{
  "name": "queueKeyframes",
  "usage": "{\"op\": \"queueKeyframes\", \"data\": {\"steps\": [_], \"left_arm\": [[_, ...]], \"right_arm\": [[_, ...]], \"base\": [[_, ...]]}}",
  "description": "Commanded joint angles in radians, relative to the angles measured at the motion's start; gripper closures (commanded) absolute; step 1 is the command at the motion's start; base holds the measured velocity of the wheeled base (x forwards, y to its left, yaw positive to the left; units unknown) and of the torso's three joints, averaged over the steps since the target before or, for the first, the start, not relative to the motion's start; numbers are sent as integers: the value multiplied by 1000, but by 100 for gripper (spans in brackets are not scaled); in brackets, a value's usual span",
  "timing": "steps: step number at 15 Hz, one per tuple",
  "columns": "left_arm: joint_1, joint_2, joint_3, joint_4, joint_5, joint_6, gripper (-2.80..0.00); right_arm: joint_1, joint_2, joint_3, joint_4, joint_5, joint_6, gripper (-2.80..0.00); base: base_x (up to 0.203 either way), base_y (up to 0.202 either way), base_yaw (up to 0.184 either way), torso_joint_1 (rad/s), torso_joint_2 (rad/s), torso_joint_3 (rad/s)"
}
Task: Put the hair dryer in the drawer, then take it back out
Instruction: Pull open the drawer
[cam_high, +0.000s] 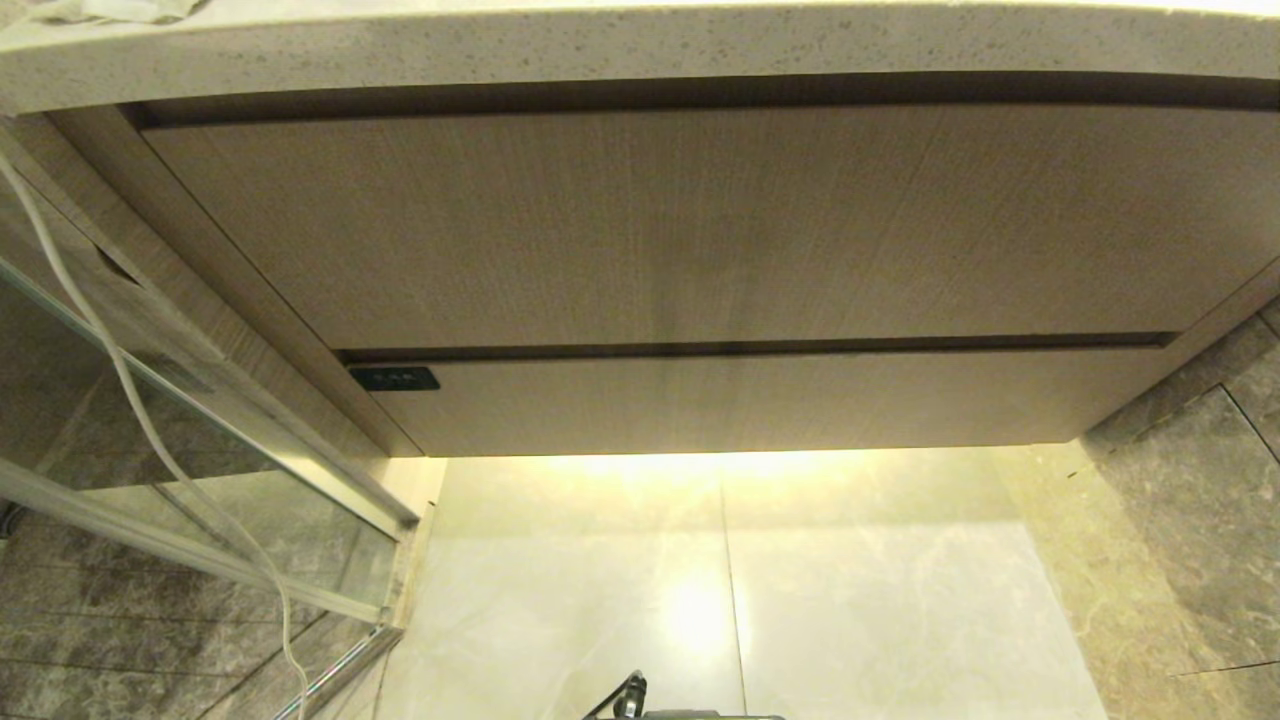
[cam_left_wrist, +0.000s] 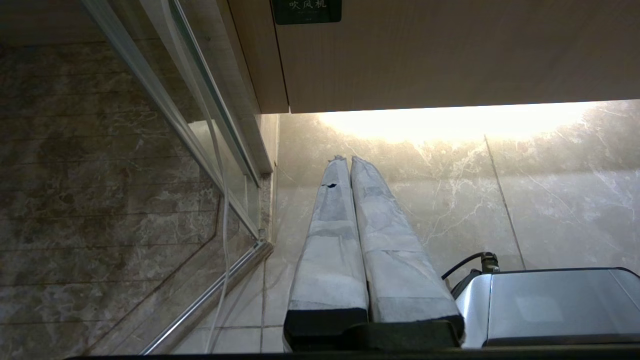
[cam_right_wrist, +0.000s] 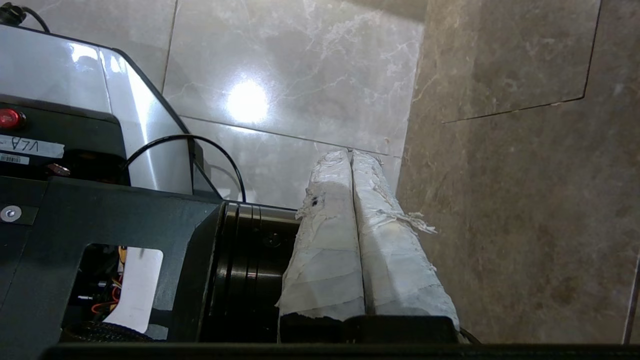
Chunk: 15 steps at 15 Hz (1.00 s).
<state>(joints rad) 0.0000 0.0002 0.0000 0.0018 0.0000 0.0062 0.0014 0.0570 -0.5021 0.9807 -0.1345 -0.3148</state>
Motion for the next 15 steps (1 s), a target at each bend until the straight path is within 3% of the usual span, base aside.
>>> {"op": "queueKeyframes", "data": {"steps": [1, 7, 9, 13, 14, 15], "left_arm": [[0, 1, 2, 0, 0, 0, 0], [0, 1, 2, 0, 0, 0, 0], [0, 1, 2, 0, 0, 0, 0], [0, 1, 2, 0, 0, 0, 0], [0, 1, 2, 0, 0, 0, 0], [0, 1, 2, 0, 0, 0, 0]], "right_arm": [[0, 3, -4, 0, 9, 0, 0], [0, 30, -14, -112, 189, 7, 0], [1, 127, -11, -199, 249, 4, 0], [5, 381, -24, -386, 442, -32, 0], [10, 447, -31, -417, 475, -62, -100], [20, 510, -38, -448, 496, -84, -280]], "base": [[0, 0, 0, 0, 0, 0], [0, 0, 0, 0, 0, 0], [0, 0, 0, 0, 0, 0], [0, 0, 0, 0, 0, 0], [0, 0, 0, 0, 0, 0], [0, 0, 0, 0, 0, 0]]}}
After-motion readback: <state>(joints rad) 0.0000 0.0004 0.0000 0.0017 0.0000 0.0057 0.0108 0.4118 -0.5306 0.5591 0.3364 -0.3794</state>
